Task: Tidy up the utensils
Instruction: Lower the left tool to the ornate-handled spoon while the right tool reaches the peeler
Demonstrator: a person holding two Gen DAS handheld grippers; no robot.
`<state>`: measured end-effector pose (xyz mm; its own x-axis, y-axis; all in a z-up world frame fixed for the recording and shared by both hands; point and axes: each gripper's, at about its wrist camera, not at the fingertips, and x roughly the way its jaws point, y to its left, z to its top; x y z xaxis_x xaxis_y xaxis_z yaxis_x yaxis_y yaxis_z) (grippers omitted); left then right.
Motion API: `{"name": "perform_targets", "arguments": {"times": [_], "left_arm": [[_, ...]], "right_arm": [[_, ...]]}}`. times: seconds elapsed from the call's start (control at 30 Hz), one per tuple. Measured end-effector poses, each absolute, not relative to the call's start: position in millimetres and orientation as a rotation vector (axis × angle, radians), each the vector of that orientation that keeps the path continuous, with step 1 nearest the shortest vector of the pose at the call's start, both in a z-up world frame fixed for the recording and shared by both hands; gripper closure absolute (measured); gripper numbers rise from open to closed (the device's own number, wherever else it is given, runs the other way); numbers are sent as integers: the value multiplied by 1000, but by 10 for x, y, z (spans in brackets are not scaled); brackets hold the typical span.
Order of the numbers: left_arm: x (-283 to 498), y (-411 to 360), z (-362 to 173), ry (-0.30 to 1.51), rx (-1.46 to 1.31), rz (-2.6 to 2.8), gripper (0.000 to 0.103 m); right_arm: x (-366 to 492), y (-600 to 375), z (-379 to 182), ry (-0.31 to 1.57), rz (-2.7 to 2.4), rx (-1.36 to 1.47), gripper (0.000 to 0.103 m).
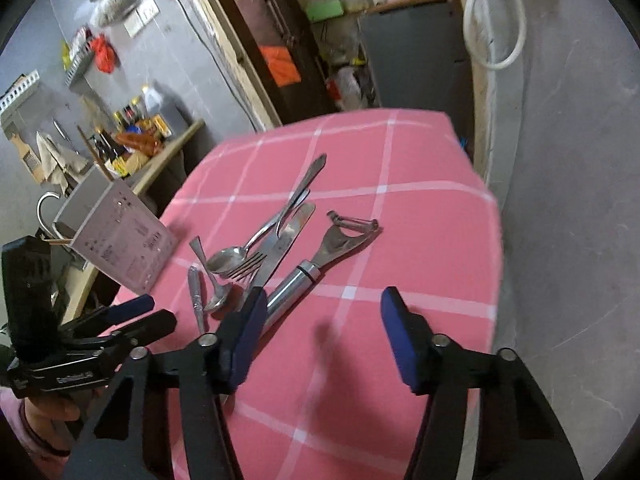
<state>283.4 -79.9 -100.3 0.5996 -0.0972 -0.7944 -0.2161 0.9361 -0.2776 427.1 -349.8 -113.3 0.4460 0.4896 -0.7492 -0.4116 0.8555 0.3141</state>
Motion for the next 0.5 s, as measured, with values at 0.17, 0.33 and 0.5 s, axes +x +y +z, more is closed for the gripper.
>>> {"name": "perform_targets", "arguments": {"times": [0.17,0.33,0.5], "left_arm": [[2944,-728,-1193,1003,-395,139,26],[3003,-740,-1299,1021,-360,170,29],[3058,-781,-1311,1022,-278,162,29]], "right_arm": [[4452,-3202,-1263,1016,565,61,51],[4594,-3023,-1381,1064,542,49,51],[4643,-2774,-1490,1116,500,-24,51]]}}
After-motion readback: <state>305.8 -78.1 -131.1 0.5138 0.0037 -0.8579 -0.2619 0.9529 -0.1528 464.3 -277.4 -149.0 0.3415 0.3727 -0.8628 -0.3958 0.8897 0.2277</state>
